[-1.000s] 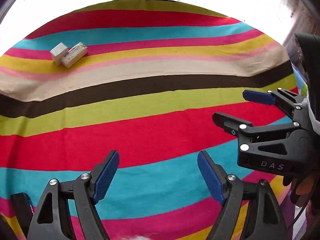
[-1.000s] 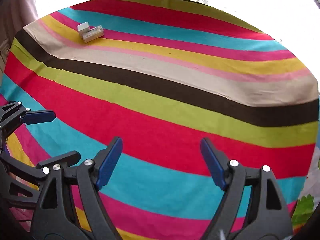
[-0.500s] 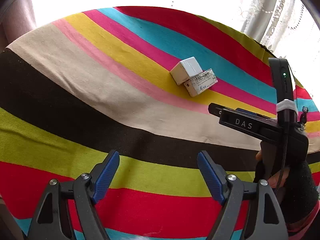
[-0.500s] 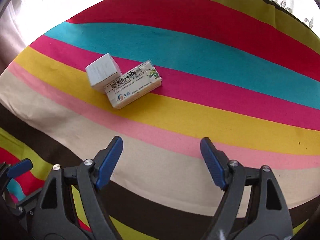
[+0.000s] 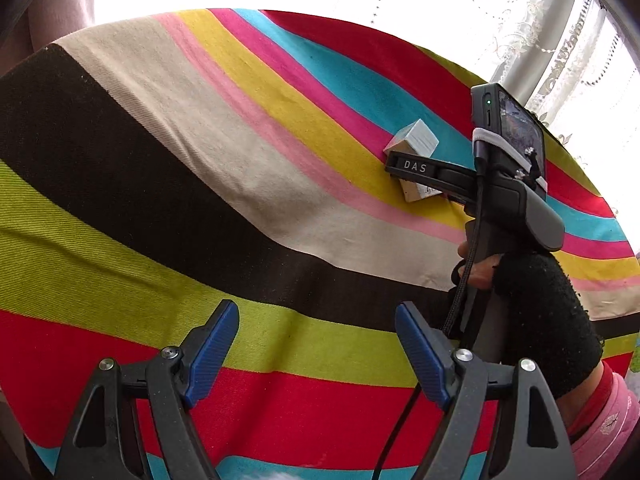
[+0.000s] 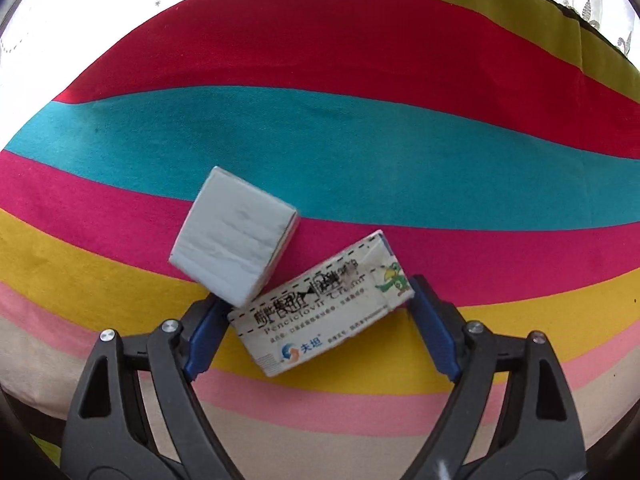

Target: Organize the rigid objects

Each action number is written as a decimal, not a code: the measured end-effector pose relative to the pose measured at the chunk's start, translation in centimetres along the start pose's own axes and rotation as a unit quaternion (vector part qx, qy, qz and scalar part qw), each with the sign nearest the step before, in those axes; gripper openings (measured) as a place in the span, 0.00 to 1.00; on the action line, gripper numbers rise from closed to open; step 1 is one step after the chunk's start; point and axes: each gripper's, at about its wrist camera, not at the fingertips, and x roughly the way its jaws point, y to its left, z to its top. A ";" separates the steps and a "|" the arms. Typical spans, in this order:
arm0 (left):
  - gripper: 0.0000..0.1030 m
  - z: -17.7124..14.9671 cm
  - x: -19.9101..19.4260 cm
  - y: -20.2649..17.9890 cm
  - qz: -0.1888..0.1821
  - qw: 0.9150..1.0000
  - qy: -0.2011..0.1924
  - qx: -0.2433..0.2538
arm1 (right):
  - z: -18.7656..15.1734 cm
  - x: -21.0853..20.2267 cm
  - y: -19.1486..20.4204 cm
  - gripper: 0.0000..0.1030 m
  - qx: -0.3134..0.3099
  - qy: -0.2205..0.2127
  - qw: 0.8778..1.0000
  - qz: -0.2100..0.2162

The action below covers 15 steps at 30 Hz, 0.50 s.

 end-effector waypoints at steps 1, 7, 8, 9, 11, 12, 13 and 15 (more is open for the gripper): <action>0.79 -0.1 -0.1 0.2 -0.001 1.000 0.000 -0.001 | -0.4 -0.2 -0.5 0.83 -0.009 -0.003 1.000 -0.002; 0.79 0.1 0.1 -0.2 -0.002 1.000 0.001 0.009 | -2.3 -1.9 -6.3 0.80 -0.007 -0.018 1.000 0.002; 0.79 0.1 0.1 -0.5 -0.004 1.000 0.003 0.012 | -2.4 -1.9 -6.4 0.80 -0.011 -0.017 1.000 0.005; 0.79 0.2 0.3 -1.1 -0.006 1.000 0.005 0.016 | -2.4 -1.8 -6.2 0.80 -0.020 -0.015 1.000 0.002; 0.79 0.5 0.9 -2.3 -0.011 1.000 0.013 0.024 | -2.3 -1.4 -5.2 0.80 -0.043 -0.012 0.999 -0.005; 0.80 0.8 1.4 -3.0 -0.012 0.999 0.019 0.028 | -2.3 -1.1 -4.6 0.80 -0.056 -0.008 0.998 -0.013; 0.80 1.0 1.9 -3.7 -0.011 0.999 0.024 0.033 | -2.3 -0.9 -4.3 0.79 -0.066 -0.005 0.998 -0.022; 0.80 1.6 2.8 -5.0 -0.013 0.999 0.032 0.039 | -2.5 -1.0 -4.4 0.78 -0.072 0.000 0.997 -0.019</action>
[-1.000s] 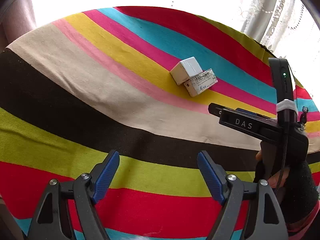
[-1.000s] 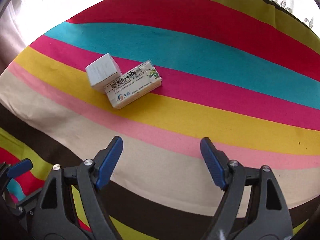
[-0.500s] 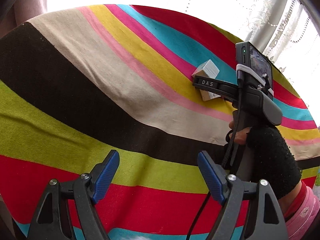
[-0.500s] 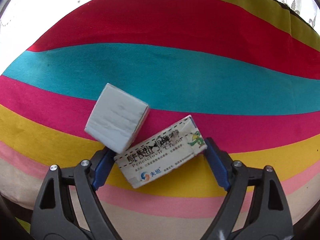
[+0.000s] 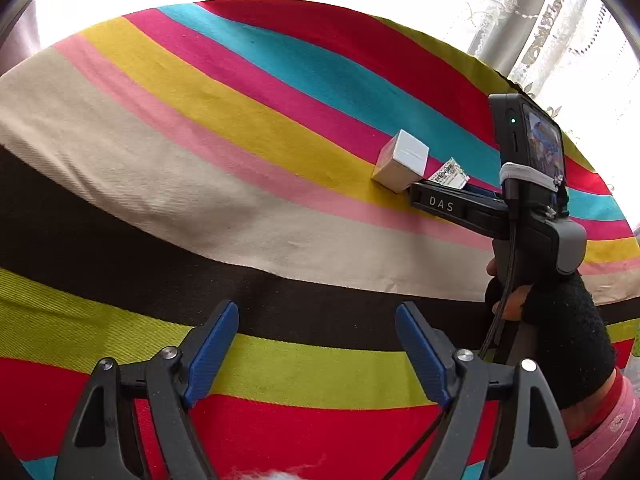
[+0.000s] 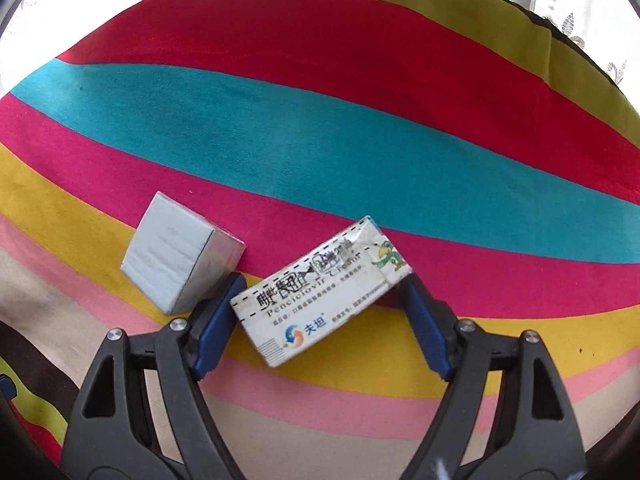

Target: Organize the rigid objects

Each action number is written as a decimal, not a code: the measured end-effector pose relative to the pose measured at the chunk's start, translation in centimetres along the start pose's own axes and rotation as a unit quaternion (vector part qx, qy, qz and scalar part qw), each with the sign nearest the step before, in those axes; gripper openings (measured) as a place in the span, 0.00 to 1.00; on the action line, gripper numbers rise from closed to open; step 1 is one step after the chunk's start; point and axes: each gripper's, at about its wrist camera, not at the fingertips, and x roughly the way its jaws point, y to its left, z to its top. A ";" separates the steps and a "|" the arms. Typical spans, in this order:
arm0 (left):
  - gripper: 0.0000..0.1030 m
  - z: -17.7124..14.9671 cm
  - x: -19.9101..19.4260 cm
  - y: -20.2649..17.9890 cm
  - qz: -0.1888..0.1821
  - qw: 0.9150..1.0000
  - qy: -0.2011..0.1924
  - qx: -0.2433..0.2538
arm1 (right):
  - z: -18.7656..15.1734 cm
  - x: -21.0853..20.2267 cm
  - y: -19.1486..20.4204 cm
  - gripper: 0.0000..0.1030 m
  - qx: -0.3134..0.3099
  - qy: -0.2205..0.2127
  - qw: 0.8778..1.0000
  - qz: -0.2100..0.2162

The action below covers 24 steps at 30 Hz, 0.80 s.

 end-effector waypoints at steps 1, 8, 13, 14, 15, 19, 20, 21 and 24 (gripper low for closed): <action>0.80 0.4 0.4 -0.7 -0.004 1.000 0.005 0.005 | -0.4 -0.3 -0.4 0.77 -0.002 0.001 1.000 0.002; 0.80 3.5 5.3 -5.1 -0.006 0.998 0.037 0.048 | -5.4 -3.7 -6.5 0.77 -0.044 -0.012 0.995 0.087; 0.80 5.4 8.4 -8.5 -0.005 0.997 0.034 0.071 | -8.8 -5.5 -10.1 0.87 -0.096 0.000 0.990 0.100; 0.80 5.6 8.5 -8.9 0.003 0.997 0.027 0.070 | -9.2 -5.9 -11.0 0.90 -0.087 0.002 0.990 0.113; 0.80 5.8 8.6 -9.1 0.002 0.998 0.023 0.065 | -9.7 -6.3 -12.0 0.91 -0.069 0.008 0.990 0.124; 0.80 5.6 8.1 -9.3 0.002 0.998 0.008 0.059 | -11.2 -7.8 -15.3 0.93 0.037 0.033 0.990 0.135; 0.80 5.6 8.0 -9.2 0.012 0.998 0.002 0.064 | -11.4 -7.9 -14.1 0.93 0.056 0.039 0.989 0.129; 0.80 5.5 7.9 -8.9 0.021 0.998 -0.001 0.065 | -10.8 -7.4 -14.1 0.93 0.069 0.040 0.988 0.129; 0.80 5.3 7.5 -7.5 0.026 0.999 -0.008 0.043 | -11.1 -7.2 -13.9 0.93 0.112 0.035 0.985 0.125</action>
